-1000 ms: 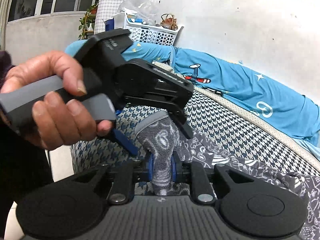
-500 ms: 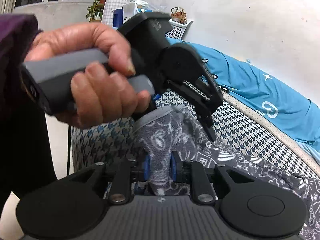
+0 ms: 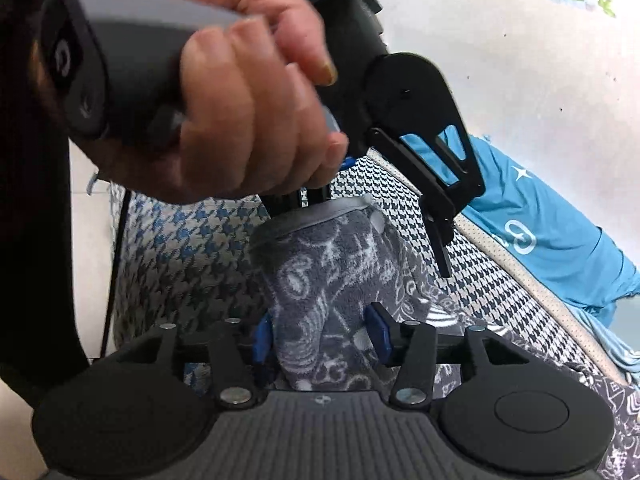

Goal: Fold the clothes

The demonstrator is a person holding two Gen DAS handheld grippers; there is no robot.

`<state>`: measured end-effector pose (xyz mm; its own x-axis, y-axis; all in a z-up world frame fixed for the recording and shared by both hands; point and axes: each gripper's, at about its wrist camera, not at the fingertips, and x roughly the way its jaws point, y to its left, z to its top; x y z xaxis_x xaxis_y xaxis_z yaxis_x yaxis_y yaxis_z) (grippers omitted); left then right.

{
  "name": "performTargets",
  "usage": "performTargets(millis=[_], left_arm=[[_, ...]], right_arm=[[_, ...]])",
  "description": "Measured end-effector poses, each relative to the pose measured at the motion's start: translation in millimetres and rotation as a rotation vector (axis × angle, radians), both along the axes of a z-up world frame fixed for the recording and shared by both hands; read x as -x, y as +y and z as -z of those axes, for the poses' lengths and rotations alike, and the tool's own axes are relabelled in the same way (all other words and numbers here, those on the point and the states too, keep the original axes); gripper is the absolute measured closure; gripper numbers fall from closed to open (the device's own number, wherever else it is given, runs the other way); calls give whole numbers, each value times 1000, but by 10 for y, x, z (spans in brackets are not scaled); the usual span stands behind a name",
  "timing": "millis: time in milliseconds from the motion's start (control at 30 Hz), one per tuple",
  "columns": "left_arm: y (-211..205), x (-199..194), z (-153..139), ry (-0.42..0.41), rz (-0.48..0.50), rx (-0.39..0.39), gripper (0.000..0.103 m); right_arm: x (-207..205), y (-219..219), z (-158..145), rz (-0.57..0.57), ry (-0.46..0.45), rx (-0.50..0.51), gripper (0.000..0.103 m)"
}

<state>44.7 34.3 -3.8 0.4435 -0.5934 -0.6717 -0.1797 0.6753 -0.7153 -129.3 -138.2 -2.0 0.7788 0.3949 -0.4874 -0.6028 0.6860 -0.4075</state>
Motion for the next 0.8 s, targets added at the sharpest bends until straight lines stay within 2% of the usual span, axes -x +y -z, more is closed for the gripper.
performTargets(millis=[233, 267, 300, 367, 433, 533, 600, 633, 700, 767, 800], left_arm=[[14, -9, 19, 3, -4, -4, 52], [19, -9, 21, 1, -3, -3, 51], [25, -12, 22, -2, -1, -6, 49], [33, -29, 28, -6, -1, -11, 35], [66, -32, 39, -9, -12, -15, 32], [132, -40, 49, -10, -40, -31, 32], [178, -31, 50, -17, -42, -10, 38], [178, -26, 40, -28, -35, -4, 49], [163, -22, 20, -49, -21, -12, 61], [120, -22, 27, -53, -11, -31, 77], [96, -20, 33, -54, -6, -35, 78]], right_arm=[[-55, 71, 124, 14, -59, 50, 56], [-67, 53, 114, 12, -52, 36, 63], [-76, 36, 97, 13, -46, 20, 65], [-72, 11, 65, 13, -52, 8, 77], [-66, -17, 33, 14, -61, 0, 83], [-55, -82, -38, 24, -64, -21, 85], [-46, -129, -70, 28, -79, -23, 85], [-38, -146, -79, 30, -85, -21, 86], [-22, -184, -100, 30, -89, -23, 86], [14, -228, -113, 26, -98, -22, 86], [30, -250, -116, 25, -104, -20, 86]])
